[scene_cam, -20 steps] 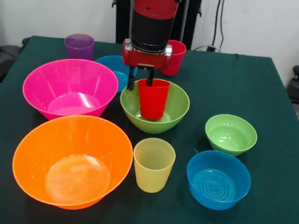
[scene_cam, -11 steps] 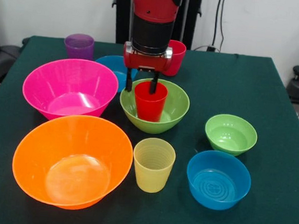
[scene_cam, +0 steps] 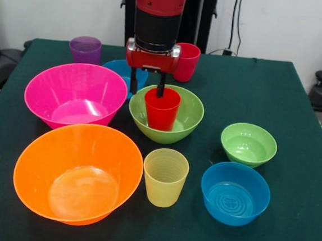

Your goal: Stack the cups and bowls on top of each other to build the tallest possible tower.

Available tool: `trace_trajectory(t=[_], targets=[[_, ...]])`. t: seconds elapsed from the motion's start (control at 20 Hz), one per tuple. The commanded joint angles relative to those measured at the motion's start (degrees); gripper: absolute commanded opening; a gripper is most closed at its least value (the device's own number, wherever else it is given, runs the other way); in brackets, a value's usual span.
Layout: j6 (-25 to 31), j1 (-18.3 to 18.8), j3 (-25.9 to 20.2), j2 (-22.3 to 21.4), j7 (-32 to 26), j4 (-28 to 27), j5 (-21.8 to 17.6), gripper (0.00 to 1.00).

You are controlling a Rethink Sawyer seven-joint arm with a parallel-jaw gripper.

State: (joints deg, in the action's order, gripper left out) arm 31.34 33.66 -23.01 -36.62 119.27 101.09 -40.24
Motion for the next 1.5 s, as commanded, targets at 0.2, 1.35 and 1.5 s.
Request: trace_trajectory(t=[0.2, 1.35, 1.5], targets=[[10.78, 1.70, -6.56, -10.63, -11.02, 4.82, 6.70, 1.00], [4.45, -1.06, -3.78, -4.74, -7.36, -1.19, -3.50, 1.00], [4.36, -1.30, -3.76, -4.84, -6.76, -1.46, -3.66, 1.00]])
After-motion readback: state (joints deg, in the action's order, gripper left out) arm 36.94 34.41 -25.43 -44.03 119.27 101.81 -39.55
